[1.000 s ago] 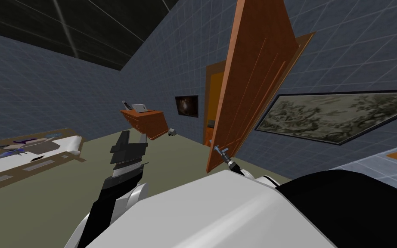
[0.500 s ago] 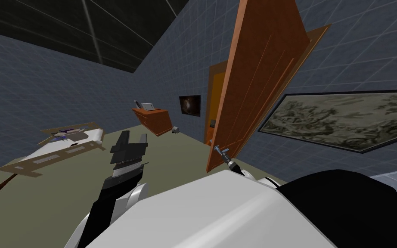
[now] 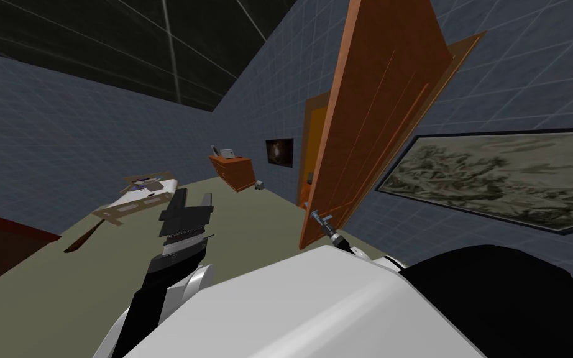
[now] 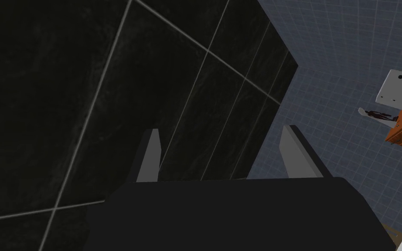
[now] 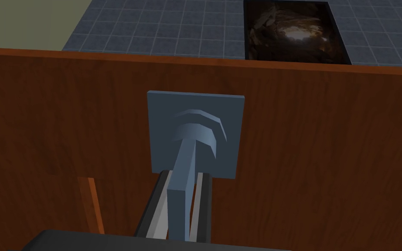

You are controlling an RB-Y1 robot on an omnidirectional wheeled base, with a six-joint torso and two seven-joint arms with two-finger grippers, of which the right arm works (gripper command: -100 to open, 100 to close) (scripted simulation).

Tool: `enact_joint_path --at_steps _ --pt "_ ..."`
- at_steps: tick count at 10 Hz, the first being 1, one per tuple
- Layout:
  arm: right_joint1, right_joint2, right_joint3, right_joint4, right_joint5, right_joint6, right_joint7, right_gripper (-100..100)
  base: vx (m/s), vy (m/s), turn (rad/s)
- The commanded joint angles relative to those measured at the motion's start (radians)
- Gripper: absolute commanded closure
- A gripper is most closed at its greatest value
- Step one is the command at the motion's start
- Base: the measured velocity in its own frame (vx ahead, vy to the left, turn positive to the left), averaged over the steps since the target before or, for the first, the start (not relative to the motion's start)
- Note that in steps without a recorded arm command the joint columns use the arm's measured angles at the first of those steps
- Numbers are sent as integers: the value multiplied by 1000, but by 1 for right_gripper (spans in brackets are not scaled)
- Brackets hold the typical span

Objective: Pull the door open

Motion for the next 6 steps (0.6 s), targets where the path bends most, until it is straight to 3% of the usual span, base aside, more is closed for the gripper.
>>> enact_joint_path --at_steps 1,3,6 --pt "-6 -1 -3 28 -1 -19 4 100 -126 -57 96" --pt "-3 -7 -12 40 -5 -30 4 100 -150 -95 228" --pt "-1 -12 -19 50 -8 -39 4 100 -138 -60 89"
